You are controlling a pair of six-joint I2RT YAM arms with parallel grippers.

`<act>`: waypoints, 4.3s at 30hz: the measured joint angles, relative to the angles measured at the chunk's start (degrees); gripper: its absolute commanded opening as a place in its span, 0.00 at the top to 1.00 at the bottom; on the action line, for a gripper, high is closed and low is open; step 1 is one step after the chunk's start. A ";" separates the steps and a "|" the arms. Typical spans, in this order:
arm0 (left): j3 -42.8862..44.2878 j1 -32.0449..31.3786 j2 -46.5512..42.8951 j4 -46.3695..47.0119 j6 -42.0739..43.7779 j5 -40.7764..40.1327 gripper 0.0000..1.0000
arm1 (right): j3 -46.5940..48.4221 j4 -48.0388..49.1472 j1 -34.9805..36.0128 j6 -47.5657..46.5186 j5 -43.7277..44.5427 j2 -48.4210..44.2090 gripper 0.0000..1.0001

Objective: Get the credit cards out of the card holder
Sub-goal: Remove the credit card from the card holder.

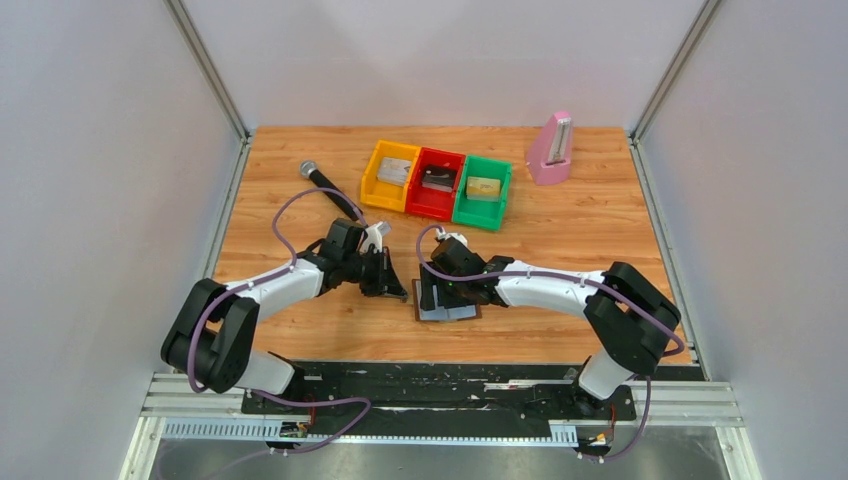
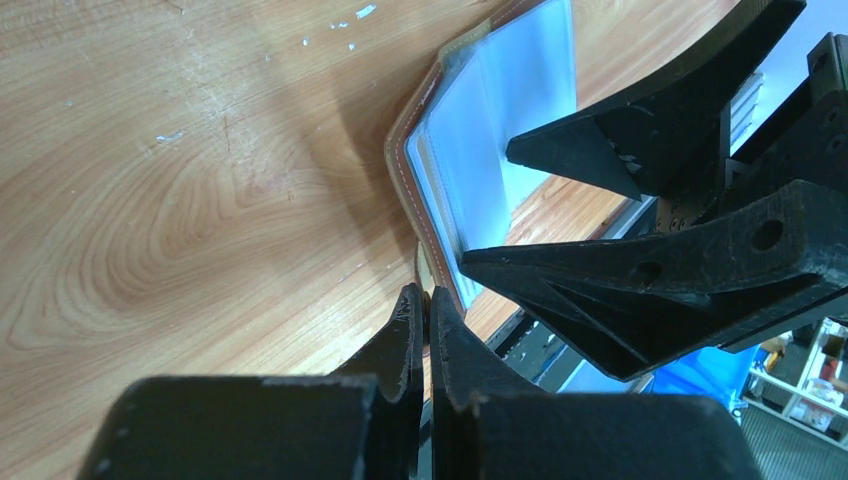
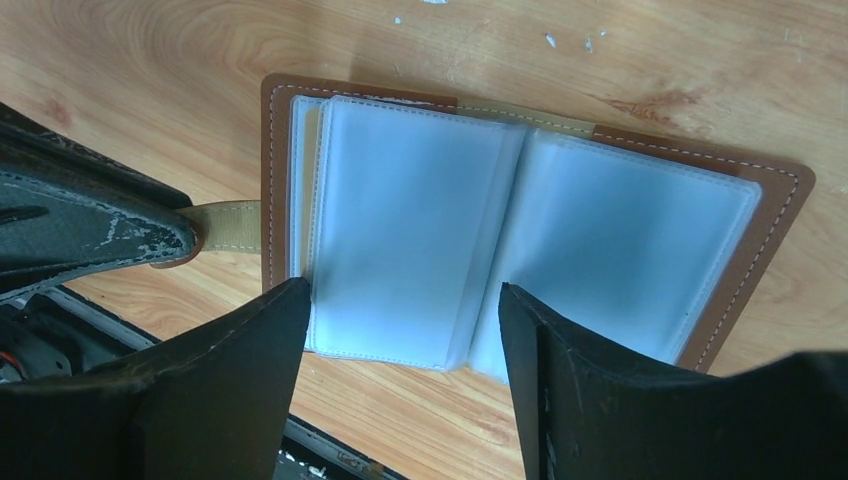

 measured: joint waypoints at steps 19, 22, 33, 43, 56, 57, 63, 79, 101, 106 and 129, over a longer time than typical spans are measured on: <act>0.00 0.00 -0.79 -1.64 0.44 -0.31 1.00 | -0.02 -2.45 0.02 0.74 6.82 -0.44 0.41; 0.00 0.00 -0.79 -1.75 0.59 -0.46 1.00 | -0.04 -3.50 0.00 0.79 8.22 -1.16 0.41; 0.17 0.00 -0.79 -3.04 1.86 -0.52 1.00 | -0.13 -11.04 -0.09 2.95 15.39 -4.33 0.40; 0.22 0.00 -0.79 -3.37 2.64 1.07 1.00 | 0.13 -12.76 -0.55 1.60 12.90 -10.64 0.37; 0.55 0.00 -0.79 -3.37 2.67 1.99 1.00 | 0.15 -1.60 -0.55 -2.86 -0.37 -4.81 0.31; 0.63 0.00 -0.79 -3.39 2.67 2.01 1.00 | 0.15 -1.31 -0.55 -3.04 -0.98 -4.11 0.30; 0.83 0.00 -0.79 -3.41 2.67 2.05 1.00 | 0.15 -0.20 -0.55 -3.48 -3.23 -1.57 0.31; 0.83 0.00 -0.79 -3.50 2.89 2.16 1.00 | -0.79 1.73 -0.55 -3.85 -1.49 0.11 0.38; 0.83 0.00 -0.76 -3.58 2.93 1.90 1.00 | -0.79 -0.15 0.35 -3.63 5.35 -1.33 0.41; 0.83 0.00 -0.76 -3.58 2.95 1.92 1.00 | -0.79 -1.36 0.35 -3.63 6.84 -2.51 0.40; 0.85 0.00 -0.61 -4.04 3.34 1.95 1.00 | -0.79 1.44 0.35 -5.20 -1.95 0.17 0.39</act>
